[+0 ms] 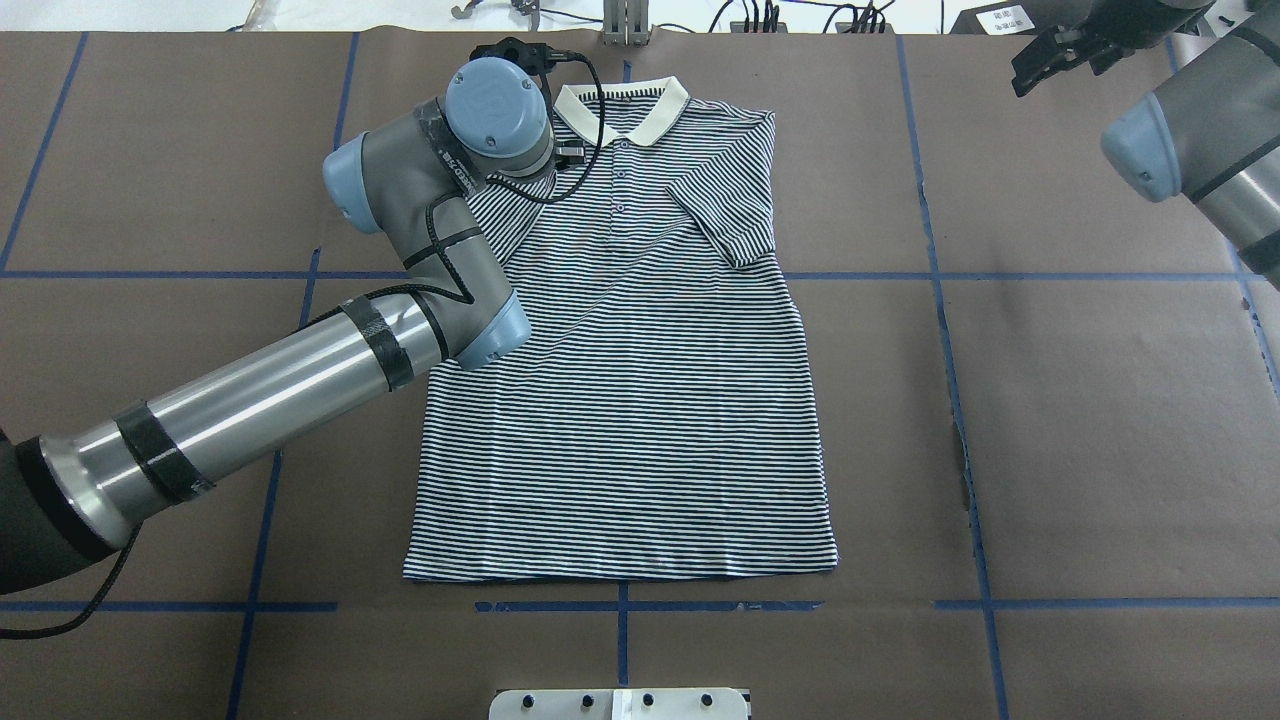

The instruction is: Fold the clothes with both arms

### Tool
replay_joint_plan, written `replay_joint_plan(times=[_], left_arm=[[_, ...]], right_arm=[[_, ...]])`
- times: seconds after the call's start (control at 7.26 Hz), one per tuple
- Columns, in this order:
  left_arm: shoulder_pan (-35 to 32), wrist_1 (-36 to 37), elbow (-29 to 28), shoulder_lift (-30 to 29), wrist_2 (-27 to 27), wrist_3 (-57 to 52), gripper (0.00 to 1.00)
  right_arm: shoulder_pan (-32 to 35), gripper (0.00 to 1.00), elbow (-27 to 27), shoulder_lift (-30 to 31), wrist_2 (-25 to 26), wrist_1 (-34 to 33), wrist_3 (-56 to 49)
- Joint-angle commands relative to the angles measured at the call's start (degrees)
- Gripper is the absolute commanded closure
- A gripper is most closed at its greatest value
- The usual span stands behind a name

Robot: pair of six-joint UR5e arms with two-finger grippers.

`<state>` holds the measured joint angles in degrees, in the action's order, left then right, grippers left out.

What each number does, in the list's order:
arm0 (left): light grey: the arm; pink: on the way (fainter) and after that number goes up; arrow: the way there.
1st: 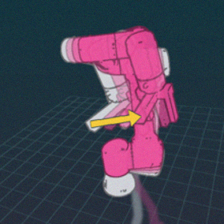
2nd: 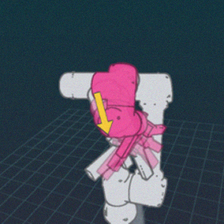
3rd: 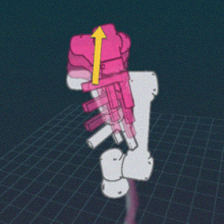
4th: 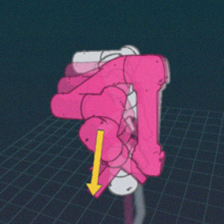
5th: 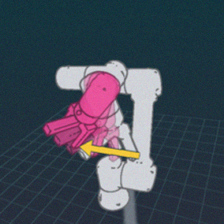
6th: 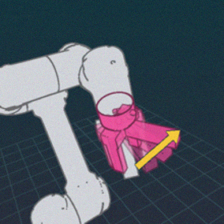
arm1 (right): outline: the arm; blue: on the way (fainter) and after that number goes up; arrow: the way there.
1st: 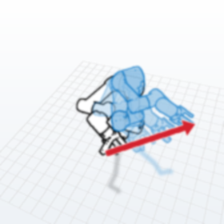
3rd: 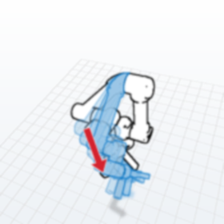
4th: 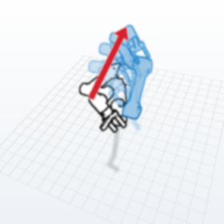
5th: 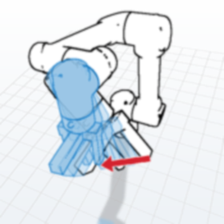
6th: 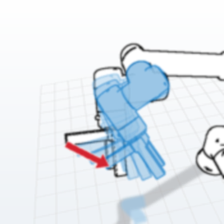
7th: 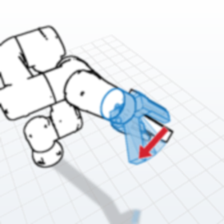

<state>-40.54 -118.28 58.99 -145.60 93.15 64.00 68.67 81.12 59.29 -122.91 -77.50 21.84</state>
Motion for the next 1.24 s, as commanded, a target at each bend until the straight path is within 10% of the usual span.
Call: replay_joint_plan(times=[0.0, 0.83, 1.1], left_arm=[[0.3, 0.2, 9.0, 3.7, 5.5, -1.4, 0.0], [8.1, 0.2, 45.3, 33.6, 6.4, -3.5, 0.0], [12.2, 0.2, 53.9, 42.3, 6.2, 1.1, 0.0]], right_arm=[[-2.6, 0.0, 3.2, 0.1, 0.4, 0.6, 8.3], [-39.8, 0.01, 37.0, 18.5, 29.7, 0.9, 58.3], [-51.5, 0.02, 39.8, 21.1, 38.2, -1.2, 68.7]])
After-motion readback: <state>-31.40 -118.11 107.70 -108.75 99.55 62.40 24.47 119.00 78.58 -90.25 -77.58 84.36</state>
